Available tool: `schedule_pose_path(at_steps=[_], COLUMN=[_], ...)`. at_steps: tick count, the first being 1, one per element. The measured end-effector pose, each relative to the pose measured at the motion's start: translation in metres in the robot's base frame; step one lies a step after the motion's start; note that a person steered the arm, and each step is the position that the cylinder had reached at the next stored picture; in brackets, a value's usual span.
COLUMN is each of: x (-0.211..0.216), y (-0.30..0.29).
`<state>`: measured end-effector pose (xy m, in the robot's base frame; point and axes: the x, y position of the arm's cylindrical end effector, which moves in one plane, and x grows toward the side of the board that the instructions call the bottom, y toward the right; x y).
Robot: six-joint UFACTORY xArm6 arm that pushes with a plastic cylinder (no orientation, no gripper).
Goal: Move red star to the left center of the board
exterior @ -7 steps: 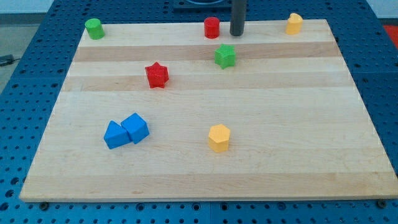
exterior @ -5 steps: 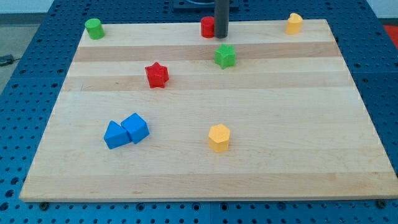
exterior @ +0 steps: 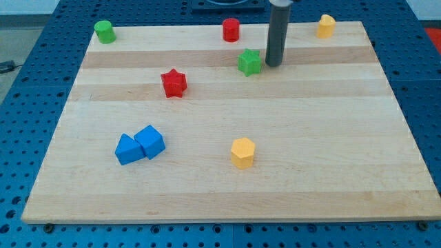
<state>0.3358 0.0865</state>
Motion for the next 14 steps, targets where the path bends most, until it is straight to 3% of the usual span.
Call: schedule_pose_path(at_steps=[1,4,6,8,10,14], x=[0.042,0.031,0.047,0.01,0.049,0.066], y=[-0.035,-0.147,-0.207,-0.218,-0.271,-0.32])
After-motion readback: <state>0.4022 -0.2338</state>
